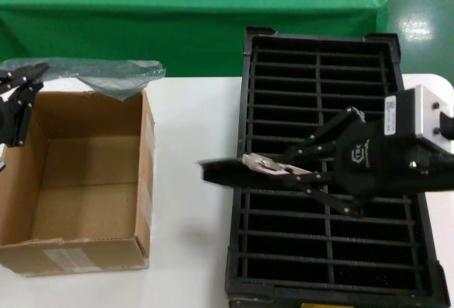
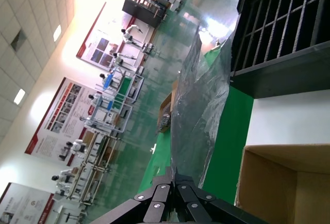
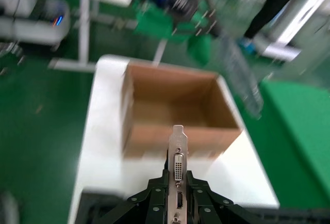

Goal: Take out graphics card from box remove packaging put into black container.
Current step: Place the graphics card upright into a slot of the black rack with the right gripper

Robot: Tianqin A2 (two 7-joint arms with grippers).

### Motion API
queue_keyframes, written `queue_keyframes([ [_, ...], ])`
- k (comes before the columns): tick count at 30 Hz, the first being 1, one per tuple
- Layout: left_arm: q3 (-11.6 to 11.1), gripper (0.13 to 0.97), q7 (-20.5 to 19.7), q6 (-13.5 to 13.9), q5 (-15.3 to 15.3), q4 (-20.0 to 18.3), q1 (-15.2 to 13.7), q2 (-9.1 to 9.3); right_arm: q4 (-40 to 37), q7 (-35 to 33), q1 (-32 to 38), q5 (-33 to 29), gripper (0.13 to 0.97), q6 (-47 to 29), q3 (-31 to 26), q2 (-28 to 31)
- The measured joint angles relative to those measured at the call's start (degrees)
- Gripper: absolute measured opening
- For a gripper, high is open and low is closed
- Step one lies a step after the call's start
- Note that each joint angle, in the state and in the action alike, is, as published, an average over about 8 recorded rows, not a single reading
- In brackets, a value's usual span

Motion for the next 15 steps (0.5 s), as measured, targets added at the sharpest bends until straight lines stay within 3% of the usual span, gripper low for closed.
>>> queue_keyframes([
  [8,0.00,0.139,0.00,0.00,0.00,0.00,0.00,0.00,-1.09,8.06,18.08,-1.69,0.188,-18.61,-9.68,-3.57],
  [15,0.00,0.139,0.00,0.00,0.00,0.00,0.00,0.00,-4.69,10.93,30.91,1.71,0.188,-25.18,-22.26,-7.87],
])
